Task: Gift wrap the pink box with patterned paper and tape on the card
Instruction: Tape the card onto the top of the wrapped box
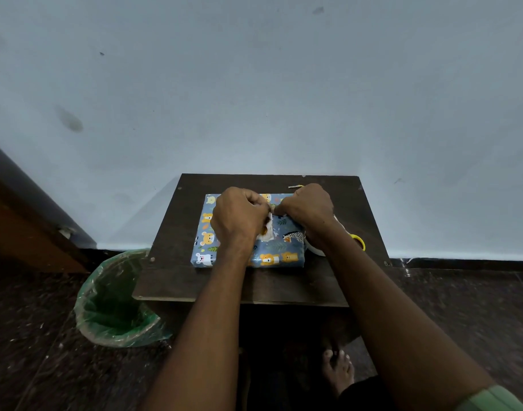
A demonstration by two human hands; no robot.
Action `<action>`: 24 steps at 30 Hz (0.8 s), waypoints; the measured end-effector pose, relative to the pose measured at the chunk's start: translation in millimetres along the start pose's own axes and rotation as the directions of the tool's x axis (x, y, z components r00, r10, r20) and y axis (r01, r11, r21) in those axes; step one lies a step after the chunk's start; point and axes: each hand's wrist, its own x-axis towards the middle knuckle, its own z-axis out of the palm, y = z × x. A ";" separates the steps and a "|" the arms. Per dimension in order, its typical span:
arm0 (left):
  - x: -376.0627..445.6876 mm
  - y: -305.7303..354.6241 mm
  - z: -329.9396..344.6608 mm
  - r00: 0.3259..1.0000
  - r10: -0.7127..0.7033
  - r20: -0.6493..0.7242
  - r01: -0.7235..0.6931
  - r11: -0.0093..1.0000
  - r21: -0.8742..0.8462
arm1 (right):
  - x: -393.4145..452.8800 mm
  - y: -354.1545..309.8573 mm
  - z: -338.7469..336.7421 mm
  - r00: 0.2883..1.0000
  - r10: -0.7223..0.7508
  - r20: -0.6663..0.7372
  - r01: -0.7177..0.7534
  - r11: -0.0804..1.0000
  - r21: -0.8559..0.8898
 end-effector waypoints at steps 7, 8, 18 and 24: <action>0.7 -1.9 4.1 0.998 0.029 -0.054 -0.029 0.999 0.015 | -1.8 1.2 -0.3 0.998 -0.004 0.063 -0.003 0.994 0.111; 0.0 -1.9 5.5 0.997 0.039 -0.063 -0.037 0.999 0.026 | -2.4 1.6 -1.7 0.997 -0.018 0.076 0.008 0.992 0.126; -14.5 5.6 -0.5 0.971 0.227 -0.076 -0.231 0.971 -0.064 | -21.0 28.7 -56.7 0.941 -0.317 0.117 0.332 0.932 -0.147; -33.6 12.9 1.0 0.957 0.287 -0.028 -0.288 0.946 -0.150 | -37.2 45.7 -52.1 0.909 -0.388 0.156 0.417 0.818 -0.396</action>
